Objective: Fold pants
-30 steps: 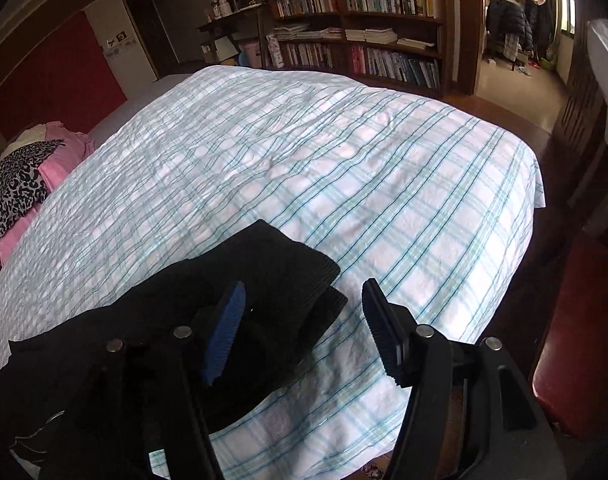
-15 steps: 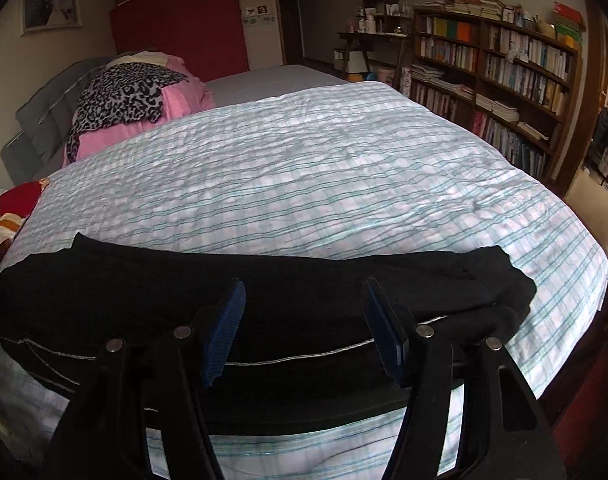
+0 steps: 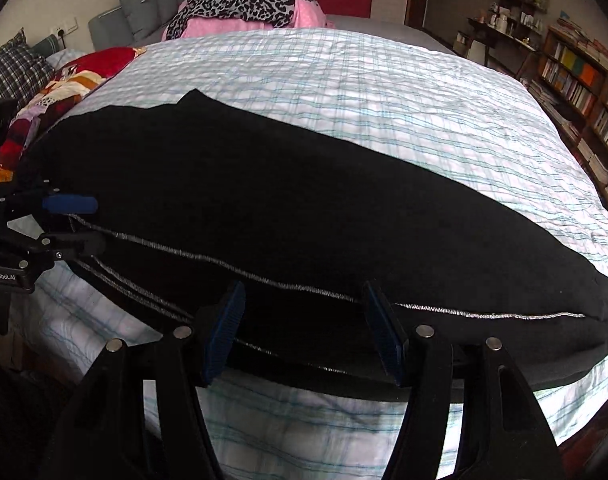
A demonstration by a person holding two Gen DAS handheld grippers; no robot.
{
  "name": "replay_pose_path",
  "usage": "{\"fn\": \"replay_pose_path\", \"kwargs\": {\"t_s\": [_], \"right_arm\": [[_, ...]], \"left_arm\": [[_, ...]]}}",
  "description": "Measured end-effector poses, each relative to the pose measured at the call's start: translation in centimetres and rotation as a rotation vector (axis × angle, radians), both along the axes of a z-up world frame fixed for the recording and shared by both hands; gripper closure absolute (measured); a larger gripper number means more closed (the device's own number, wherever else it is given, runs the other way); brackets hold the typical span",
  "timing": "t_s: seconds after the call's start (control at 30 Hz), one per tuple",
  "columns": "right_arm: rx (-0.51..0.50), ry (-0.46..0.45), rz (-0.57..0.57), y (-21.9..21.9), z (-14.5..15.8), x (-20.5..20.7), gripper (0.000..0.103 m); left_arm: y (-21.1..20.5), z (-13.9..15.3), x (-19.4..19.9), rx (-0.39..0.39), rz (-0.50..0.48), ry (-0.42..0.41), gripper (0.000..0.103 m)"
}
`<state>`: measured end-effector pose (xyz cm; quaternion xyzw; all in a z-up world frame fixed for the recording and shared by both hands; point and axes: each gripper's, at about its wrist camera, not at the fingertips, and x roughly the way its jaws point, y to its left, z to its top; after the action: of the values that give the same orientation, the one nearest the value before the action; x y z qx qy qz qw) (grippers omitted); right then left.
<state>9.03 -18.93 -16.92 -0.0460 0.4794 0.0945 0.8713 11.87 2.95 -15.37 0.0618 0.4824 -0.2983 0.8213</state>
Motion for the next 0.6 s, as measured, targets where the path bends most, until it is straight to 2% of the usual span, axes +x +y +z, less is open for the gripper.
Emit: {"fn": "replay_pose_path", "kwargs": {"t_s": [0.1, 0.2, 0.27, 0.37, 0.43, 0.53, 0.6], "right_arm": [[0.006, 0.077, 0.006, -0.7, -1.8, -1.1, 0.040], [-0.037, 0.065, 0.044, -0.6, -2.5, -2.3, 0.040], [-0.030, 0.072, 0.040, -0.6, -2.4, -2.3, 0.040], [-0.020, 0.058, 0.051, -0.6, -1.4, -2.4, 0.041], [0.012, 0.015, 0.047, -0.8, 0.0, -2.3, 0.041], [0.072, -0.027, 0.003, -0.9, 1.3, -1.1, 0.040], [0.064, -0.030, -0.038, -0.8, 1.0, -0.1, 0.041]], "left_arm": [[-0.4, -1.3, -1.8, 0.041, -0.054, 0.021, 0.041], [-0.3, -2.5, -3.8, 0.096, -0.099, -0.015, 0.041], [-0.2, -2.7, -4.3, 0.103, -0.113, -0.040, 0.041], [0.4, -2.1, -3.9, 0.050, -0.071, -0.004, 0.040], [1.0, -1.1, -3.3, -0.008, -0.039, 0.005, 0.040], [1.7, 0.9, -2.2, -0.108, 0.038, -0.023, 0.034], [1.6, 1.6, -1.5, -0.139, 0.078, -0.050, 0.034]]}}
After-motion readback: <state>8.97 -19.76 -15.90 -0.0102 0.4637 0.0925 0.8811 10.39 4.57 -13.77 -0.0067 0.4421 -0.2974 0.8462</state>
